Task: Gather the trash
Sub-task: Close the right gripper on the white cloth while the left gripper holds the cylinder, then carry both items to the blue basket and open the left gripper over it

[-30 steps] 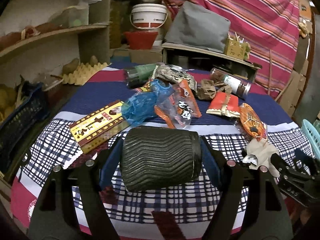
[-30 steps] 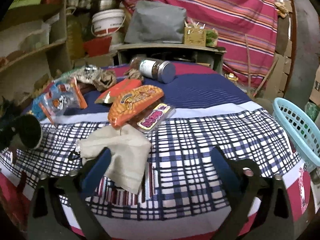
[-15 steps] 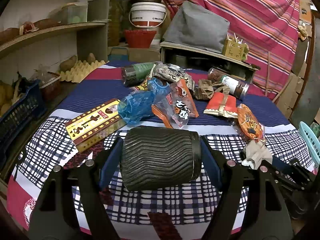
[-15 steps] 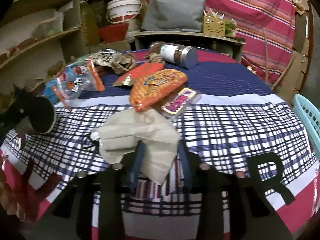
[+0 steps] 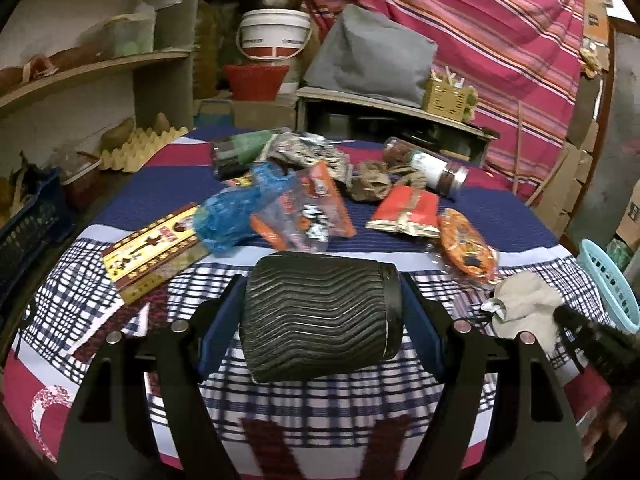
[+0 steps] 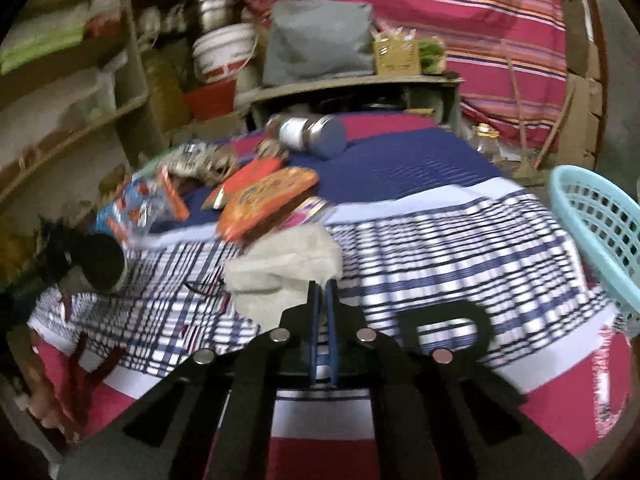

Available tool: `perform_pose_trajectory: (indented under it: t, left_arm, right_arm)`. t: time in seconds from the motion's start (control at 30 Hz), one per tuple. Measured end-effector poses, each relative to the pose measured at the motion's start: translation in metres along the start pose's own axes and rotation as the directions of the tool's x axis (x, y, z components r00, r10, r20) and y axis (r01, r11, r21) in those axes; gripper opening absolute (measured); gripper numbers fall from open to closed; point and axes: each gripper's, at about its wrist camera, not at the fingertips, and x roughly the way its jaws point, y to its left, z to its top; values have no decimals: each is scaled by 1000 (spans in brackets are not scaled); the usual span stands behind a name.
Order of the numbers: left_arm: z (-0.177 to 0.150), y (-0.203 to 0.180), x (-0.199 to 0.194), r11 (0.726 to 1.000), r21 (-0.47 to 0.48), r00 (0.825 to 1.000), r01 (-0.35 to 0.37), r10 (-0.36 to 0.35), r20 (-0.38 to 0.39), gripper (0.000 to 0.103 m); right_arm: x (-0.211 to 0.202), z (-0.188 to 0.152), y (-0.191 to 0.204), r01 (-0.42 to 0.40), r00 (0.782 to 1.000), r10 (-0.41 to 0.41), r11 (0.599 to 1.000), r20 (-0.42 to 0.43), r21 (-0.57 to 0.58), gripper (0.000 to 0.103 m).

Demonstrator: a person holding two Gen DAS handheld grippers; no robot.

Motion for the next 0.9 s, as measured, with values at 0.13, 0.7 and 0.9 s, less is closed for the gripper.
perform_pose_trajectory:
  t: [0.13, 0.7, 0.9]
  left_arm:
    - [3, -20, -3, 999, 53, 1000, 9, -10, 16, 74]
    - [33, -198, -5, 936, 248, 963, 249, -267, 40, 74]
    - [31, -286, 3, 882, 302, 926, 363, -378, -8, 74]
  right_arm:
    - [-16, 9, -24, 79, 996, -75, 995, 57, -60, 4]
    - [-107, 55, -152, 186, 956, -188, 982, 226, 30, 4]
    - [-129, 56, -221, 291, 927, -305, 952, 219, 94, 4]
